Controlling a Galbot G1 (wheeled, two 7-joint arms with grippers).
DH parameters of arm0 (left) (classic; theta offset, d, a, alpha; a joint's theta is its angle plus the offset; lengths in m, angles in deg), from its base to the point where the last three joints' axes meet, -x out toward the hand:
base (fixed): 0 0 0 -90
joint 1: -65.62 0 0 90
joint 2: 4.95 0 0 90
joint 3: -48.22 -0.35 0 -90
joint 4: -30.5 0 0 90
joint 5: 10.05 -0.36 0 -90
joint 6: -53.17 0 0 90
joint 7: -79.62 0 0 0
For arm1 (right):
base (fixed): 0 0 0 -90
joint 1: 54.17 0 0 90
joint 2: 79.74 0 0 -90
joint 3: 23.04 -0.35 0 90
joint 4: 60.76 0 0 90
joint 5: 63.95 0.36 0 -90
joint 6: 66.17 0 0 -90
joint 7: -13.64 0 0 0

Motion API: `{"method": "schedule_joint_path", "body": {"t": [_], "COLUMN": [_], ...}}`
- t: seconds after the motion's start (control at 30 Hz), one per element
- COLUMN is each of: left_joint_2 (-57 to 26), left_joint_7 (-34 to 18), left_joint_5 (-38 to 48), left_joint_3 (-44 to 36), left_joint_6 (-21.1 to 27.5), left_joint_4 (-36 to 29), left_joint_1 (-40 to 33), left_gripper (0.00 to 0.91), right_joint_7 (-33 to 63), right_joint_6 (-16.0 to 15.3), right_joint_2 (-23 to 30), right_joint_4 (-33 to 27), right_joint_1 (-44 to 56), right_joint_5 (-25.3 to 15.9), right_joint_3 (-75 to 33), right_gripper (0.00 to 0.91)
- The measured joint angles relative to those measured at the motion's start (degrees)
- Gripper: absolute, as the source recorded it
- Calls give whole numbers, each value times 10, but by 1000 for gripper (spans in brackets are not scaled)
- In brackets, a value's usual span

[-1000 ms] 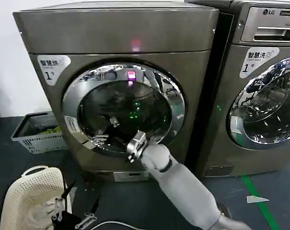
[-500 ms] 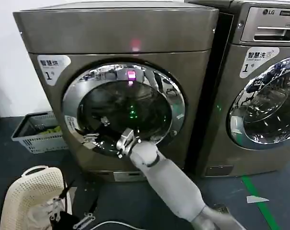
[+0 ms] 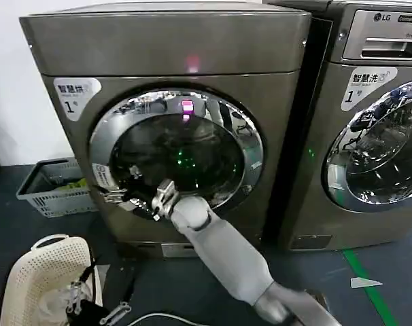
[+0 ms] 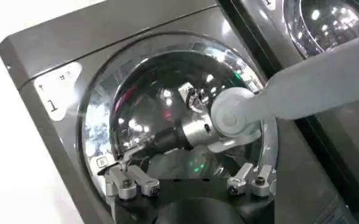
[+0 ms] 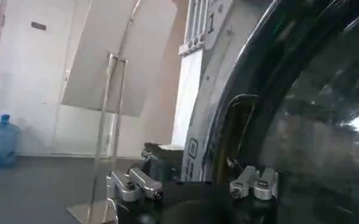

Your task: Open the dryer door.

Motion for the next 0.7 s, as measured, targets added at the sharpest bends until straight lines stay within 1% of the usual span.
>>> {"method": "schedule_joint_path", "body": {"t": [0.23, 0.33, 0.47, 0.6, 0.7], "left_joint_2": [2, 2, 2, 2, 2], "left_joint_7": [0, 0, 0, 0, -4], "left_joint_5": [0, 0, 0, 1, 4], "left_joint_3": [4, 6, 6, 11, 18], "left_joint_6": [-1, -2, -3, -3, -2], "left_joint_4": [-4, -4, -4, -4, 0], "left_joint_1": [3, 3, 4, 3, -1], "left_gripper": [907, 907, 907, 907, 907], "right_joint_7": [-48, -73, -111, -137, -152], "right_joint_6": [9, 17, 32, 39, 37], "right_joint_2": [0, 0, 0, 0, -1], "right_joint_4": [-27, -35, -43, -42, -31], "right_joint_1": [-16, -21, -27, -27, -19], "right_joint_5": [6, 18, 25, 36, 45], "right_joint_3": [9, 13, 20, 24, 30], "right_gripper": [907, 907, 907, 907, 907]}}
